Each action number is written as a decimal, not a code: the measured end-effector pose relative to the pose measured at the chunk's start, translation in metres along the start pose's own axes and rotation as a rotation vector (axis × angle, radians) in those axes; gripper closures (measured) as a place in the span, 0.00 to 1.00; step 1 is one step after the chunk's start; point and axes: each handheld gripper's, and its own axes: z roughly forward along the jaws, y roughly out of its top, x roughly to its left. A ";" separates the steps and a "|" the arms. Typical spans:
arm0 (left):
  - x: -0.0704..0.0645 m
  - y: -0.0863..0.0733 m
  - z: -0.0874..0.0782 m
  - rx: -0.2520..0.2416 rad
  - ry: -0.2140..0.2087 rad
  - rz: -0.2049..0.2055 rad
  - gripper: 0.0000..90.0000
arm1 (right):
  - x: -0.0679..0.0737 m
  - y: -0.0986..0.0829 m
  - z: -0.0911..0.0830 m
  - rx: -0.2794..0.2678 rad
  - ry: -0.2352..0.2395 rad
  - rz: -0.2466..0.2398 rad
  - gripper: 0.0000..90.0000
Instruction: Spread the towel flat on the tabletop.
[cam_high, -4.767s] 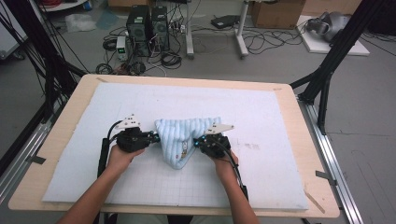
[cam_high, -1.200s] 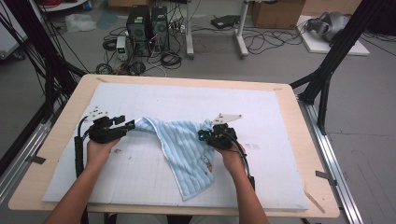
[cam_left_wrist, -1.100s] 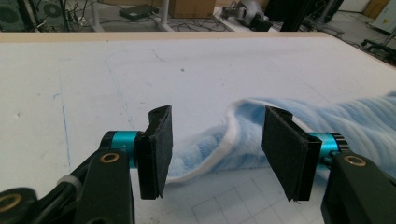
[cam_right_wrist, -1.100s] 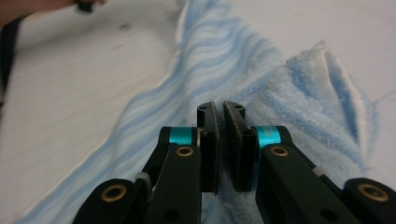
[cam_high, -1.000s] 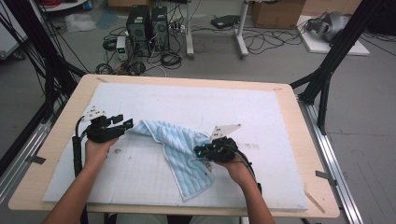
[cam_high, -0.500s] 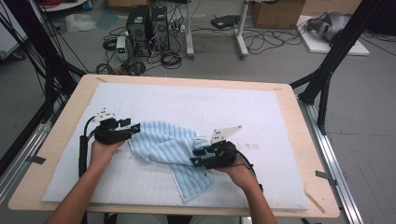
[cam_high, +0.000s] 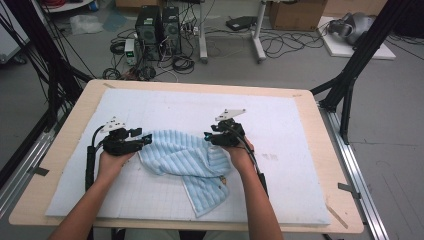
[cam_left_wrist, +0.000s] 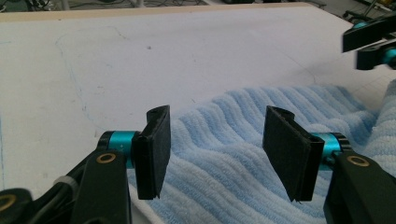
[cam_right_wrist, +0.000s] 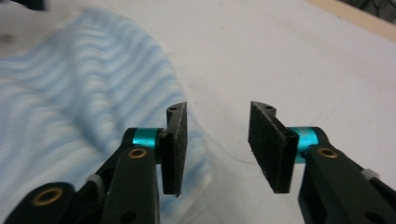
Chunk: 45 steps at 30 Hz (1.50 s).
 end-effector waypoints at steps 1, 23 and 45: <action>0.000 0.000 0.000 0.003 -0.002 0.001 0.47 | 0.000 0.000 0.000 0.000 0.000 0.000 0.67; 0.003 -0.001 -0.002 -0.003 0.007 -0.012 0.47 | 0.027 0.005 0.051 0.136 0.125 -0.070 0.61; 0.006 -0.001 -0.004 -0.006 0.017 -0.032 0.47 | 0.009 0.026 0.001 -0.089 -0.160 -0.039 0.98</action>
